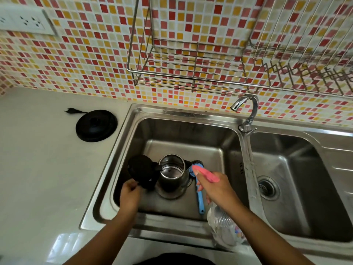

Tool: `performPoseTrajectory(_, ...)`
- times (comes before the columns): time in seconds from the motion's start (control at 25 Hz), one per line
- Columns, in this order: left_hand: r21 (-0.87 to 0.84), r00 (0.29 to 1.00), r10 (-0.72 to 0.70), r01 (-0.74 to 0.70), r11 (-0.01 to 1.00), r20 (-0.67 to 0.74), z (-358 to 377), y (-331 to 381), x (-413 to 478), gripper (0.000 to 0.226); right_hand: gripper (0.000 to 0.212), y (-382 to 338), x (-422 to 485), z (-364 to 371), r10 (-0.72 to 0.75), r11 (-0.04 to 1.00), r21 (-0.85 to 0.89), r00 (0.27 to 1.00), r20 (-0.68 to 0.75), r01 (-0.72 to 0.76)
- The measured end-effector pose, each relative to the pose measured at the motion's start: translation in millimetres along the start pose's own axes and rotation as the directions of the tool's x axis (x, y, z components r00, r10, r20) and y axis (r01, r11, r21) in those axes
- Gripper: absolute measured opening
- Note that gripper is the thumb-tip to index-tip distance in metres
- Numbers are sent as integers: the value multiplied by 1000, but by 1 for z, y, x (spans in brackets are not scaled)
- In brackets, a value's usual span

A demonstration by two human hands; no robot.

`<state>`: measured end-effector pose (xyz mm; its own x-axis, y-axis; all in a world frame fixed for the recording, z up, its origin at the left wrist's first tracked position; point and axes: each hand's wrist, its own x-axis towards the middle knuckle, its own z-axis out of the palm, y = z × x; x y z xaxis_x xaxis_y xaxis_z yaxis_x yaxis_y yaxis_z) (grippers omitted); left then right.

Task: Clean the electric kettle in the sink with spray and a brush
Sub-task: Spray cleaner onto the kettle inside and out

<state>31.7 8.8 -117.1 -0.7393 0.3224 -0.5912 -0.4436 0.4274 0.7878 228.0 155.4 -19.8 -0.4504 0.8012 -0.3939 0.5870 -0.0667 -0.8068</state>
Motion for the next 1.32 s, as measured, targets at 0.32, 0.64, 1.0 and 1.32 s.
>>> performPoseTrajectory(0.32, -181, 831, -448, 521, 834, 330, 63, 41, -6, 56, 62, 5, 12, 0, -36, 988, -147, 996, 77, 47)
performPoseTrajectory(0.64, -282, 817, -434, 549, 787, 380, 81, 32, 6, 35, 41, -25, 59, 14, -84, 822, -536, 971, 222, 194)
performPoseTrajectory(1.0, -231, 829, -308, 450, 862, 467, 78, 24, -18, 22, 54, -20, 42, 34, -166, 605, -741, 956, 242, 292)
performPoseTrajectory(1.32, -239, 846, -348, 465, 852, 404, 77, 45, -33, 17, 55, -25, 29, 27, -277, 582, -751, 944, 177, 312)
